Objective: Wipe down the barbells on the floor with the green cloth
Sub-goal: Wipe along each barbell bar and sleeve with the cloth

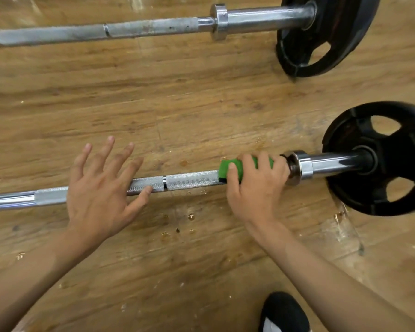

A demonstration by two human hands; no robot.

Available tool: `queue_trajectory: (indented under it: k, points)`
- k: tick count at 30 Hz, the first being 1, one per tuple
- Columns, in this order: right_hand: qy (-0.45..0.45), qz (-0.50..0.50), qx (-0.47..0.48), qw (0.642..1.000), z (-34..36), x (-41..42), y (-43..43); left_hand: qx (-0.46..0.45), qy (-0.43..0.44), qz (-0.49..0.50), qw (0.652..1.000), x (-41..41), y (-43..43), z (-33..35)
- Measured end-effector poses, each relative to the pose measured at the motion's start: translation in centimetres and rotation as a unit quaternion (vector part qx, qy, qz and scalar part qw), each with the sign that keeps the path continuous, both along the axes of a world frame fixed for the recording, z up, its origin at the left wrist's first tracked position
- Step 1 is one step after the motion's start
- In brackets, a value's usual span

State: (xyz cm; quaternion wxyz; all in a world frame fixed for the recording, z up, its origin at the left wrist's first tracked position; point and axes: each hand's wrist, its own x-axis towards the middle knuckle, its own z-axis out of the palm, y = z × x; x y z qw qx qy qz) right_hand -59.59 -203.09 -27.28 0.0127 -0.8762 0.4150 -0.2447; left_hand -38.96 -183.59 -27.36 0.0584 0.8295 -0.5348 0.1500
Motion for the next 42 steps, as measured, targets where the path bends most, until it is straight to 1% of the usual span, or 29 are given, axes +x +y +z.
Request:
queue_trajectory:
  k: [1, 3, 4, 5, 6, 8, 10, 11, 12, 15, 17, 18, 19, 22, 24, 25, 26, 29, 31, 32, 33, 35, 37, 39, 40, 41, 42]
  points:
    - [0.005, 0.025, 0.003, 1.0, 0.1, 1.3, 1.3, 0.001, 0.002, 0.0, 1.0, 0.1, 0.0, 0.0]
    - [0.017, 0.118, -0.012, 0.993, 0.0, 1.7, 2.1, -0.004, 0.005, 0.004, 1.0, 0.3, 0.0, 0.1]
    - [0.021, 0.156, -0.025, 0.987, -0.2, 0.9, 1.2, -0.003, 0.006, 0.005, 1.0, 0.4, -0.1, 0.1]
    - [0.019, 0.169, -0.04, 0.985, -0.6, -0.2, 0.0, 0.0, 0.007, 0.007, 1.0, 0.5, -0.2, 0.2]
    - [0.014, 0.154, -0.048, 0.987, -1.1, -1.3, -1.3, 0.005, 0.009, 0.008, 1.0, 0.6, -0.3, 0.2]
    - [-0.014, 0.077, -0.039, 0.996, -1.7, -2.4, -2.8, 0.013, 0.013, 0.015, 1.0, 0.7, -0.5, 0.2]
    - [-0.052, 0.01, -0.027, 0.998, -2.0, -0.6, -1.8, 0.02, 0.015, 0.023, 0.999, 0.8, -0.9, 0.3]
    - [-0.059, 0.001, -0.019, 0.998, -1.8, 1.0, -0.6, 0.026, 0.016, 0.025, 0.999, 1.0, -1.0, 0.4]
    - [-0.052, 0.017, -0.015, 0.998, -1.4, 2.7, 0.7, 0.031, 0.019, 0.025, 0.999, 1.2, -1.1, 0.5]
    - [0.001, 0.144, -0.047, 0.988, -1.2, 5.4, 3.3, 0.041, 0.028, 0.018, 0.999, 1.9, -1.5, 0.8]
    - [0.03, 0.21, -0.082, 0.974, -1.1, 4.9, 1.5, 0.048, 0.035, 0.015, 0.998, 2.5, -1.8, 1.0]
    - [0.033, 0.223, -0.089, 0.97, -1.3, 4.1, -0.1, 0.051, 0.039, 0.016, 0.998, 2.9, -2.0, 1.0]
    - [0.031, 0.214, -0.086, 0.973, -1.7, 3.1, -1.7, 0.054, 0.044, 0.017, 0.997, 3.2, -2.1, 1.0]
    - [-0.005, 0.117, -0.071, 0.991, -2.4, 0.5, -5.7, 0.058, 0.05, 0.031, 0.997, 3.8, -2.6, 1.0]
    - [-0.035, 0.056, -0.056, 0.996, -2.5, 2.0, -5.0, 0.06, 0.05, 0.035, 0.996, 4.0, -3.3, 1.0]
    - [-0.042, 0.043, -0.047, 0.997, -2.2, 3.8, -3.6, 0.06, 0.053, 0.037, 0.996, 4.1, -3.6, 1.0]
    - [-0.039, 0.058, -0.041, 0.997, -1.8, 5.9, -1.8, 0.058, 0.054, 0.038, 0.996, 4.3, -3.9, 1.0]
    - [0.016, 0.176, -0.068, 0.982, -1.5, 10.2, 3.0, 0.056, 0.046, 0.034, 0.997, 5.0, -4.3, 0.8]
    - [0.024, 0.234, -0.088, 0.968, -1.4, 9.9, 1.3, 0.044, 0.048, 0.03, 0.997, 5.6, -4.3, 0.7]
    - [0.022, 0.24, -0.092, 0.966, -1.6, 8.9, -0.6, 0.038, 0.049, 0.028, 0.998, 5.9, -4.3, 0.7]
    - [0.02, 0.224, -0.092, 0.97, -1.9, 7.3, -2.6, 0.036, 0.05, 0.026, 0.998, 6.1, -4.3, 0.6]
    - [0.016, 0.162, -0.093, 0.982, -2.4, 4.2, -6.6, 0.036, 0.043, 0.028, 0.998, 6.4, -4.4, 0.5]
    - [-0.01, 0.106, -0.073, 0.992, -2.4, 3.1, -8.6, 0.037, 0.034, 0.033, 0.998, 6.4, -4.8, 0.5]
    - [-0.059, 0.018, -0.036, 0.997, -2.5, 5.3, -6.8, 0.04, 0.033, 0.032, 0.998, 6.3, -5.2, 0.7]
    - [-0.076, -0.007, -0.019, 0.997, -2.4, 6.9, -4.9, 0.04, 0.028, 0.032, 0.998, 6.3, -5.2, 0.7]
    - [-0.082, 0.003, -0.015, 0.997, -2.2, 8.3, -3.0, 0.038, 0.021, 0.03, 0.999, 6.3, -5.1, 0.6]
    - [-0.074, 0.05, -0.016, 0.996, -2.3, 9.2, -1.2, 0.035, 0.015, 0.027, 0.999, 6.3, -5.0, 0.5]
